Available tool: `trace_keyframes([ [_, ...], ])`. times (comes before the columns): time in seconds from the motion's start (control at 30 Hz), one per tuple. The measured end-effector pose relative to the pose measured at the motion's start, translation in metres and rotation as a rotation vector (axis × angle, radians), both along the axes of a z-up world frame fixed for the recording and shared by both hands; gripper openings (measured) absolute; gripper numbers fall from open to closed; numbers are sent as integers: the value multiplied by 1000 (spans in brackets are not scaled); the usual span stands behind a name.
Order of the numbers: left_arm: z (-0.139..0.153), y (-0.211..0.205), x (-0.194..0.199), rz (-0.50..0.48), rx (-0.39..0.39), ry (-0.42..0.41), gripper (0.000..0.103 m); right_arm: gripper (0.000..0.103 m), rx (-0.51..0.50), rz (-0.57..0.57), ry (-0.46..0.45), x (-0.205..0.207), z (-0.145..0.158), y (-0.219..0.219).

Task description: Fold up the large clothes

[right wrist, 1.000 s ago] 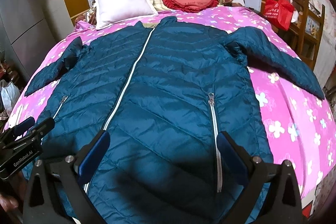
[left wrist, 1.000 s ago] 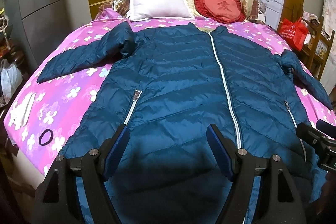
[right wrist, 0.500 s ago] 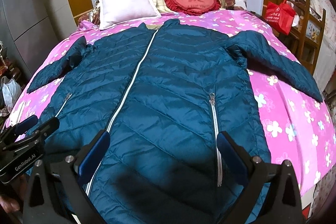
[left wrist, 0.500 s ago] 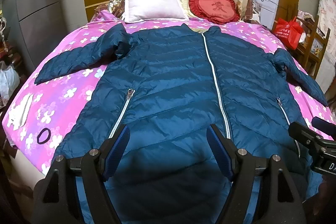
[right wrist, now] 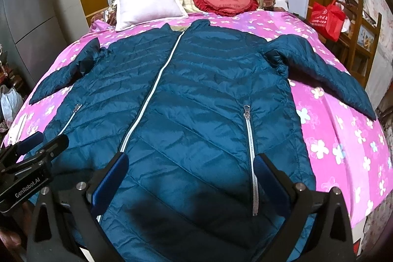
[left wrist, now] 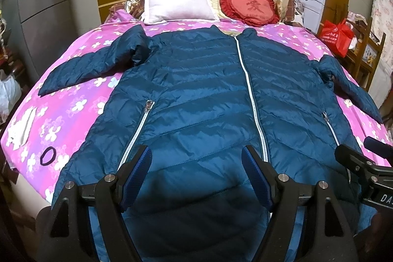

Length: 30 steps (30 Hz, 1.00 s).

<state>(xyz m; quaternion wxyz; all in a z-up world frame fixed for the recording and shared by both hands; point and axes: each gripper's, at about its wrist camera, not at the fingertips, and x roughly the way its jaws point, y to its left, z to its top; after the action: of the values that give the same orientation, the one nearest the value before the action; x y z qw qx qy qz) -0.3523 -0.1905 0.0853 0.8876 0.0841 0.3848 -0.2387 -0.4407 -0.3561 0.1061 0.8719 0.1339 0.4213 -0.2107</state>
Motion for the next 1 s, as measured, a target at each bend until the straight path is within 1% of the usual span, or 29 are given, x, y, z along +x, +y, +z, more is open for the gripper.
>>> trace_keyframes([
  [0.63, -3, -5, 1, -10, 0, 9, 39, 103, 28, -15, -7, 2, -4, -9],
  [0.9, -4, -6, 2, -5, 4, 5, 39, 103, 6, -11, -4, 7, -6, -9],
  [1.0, -4, -9, 7, 0, 5, 8, 39, 103, 12, -7, -9, 12, -5, -9],
])
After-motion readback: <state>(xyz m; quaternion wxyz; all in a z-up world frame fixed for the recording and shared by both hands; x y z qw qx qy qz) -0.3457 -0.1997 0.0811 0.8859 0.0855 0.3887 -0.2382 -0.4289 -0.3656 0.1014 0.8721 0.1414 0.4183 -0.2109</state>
